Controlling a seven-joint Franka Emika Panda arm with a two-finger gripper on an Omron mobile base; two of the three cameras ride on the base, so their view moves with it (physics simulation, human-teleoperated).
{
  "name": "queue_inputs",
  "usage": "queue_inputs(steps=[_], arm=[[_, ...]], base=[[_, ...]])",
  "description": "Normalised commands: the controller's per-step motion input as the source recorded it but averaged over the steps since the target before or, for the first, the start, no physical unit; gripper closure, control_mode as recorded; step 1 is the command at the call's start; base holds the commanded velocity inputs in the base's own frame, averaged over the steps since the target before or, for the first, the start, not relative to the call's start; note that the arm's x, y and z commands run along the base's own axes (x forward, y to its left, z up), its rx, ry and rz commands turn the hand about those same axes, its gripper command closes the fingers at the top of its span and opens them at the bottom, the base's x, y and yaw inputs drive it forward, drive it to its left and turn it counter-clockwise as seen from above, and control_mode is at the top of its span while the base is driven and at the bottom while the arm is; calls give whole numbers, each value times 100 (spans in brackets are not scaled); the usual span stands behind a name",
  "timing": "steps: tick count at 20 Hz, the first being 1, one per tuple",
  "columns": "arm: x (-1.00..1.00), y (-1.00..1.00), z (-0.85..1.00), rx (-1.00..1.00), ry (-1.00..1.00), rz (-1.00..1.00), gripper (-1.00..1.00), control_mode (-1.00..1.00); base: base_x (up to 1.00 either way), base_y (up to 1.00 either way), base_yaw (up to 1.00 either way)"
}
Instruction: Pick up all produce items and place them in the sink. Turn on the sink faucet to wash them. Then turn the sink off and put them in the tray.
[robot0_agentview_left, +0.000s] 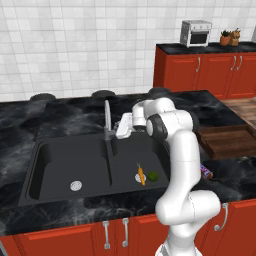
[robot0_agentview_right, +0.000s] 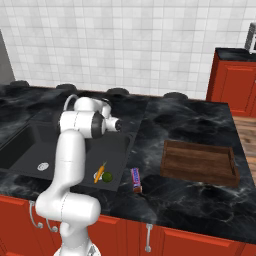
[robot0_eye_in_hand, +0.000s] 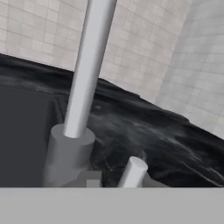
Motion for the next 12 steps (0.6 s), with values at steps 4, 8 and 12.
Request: queue_inputs(steps=[4,8,12], arm=[[0,-9,-9,3,0,-26,100,-100],[0,-4,-5,1,0,-27,100,-100],[0,-4,-1,0,0,-13,100,-100]], base=[[0,0,0],[0,0,0],[0,0,0]])
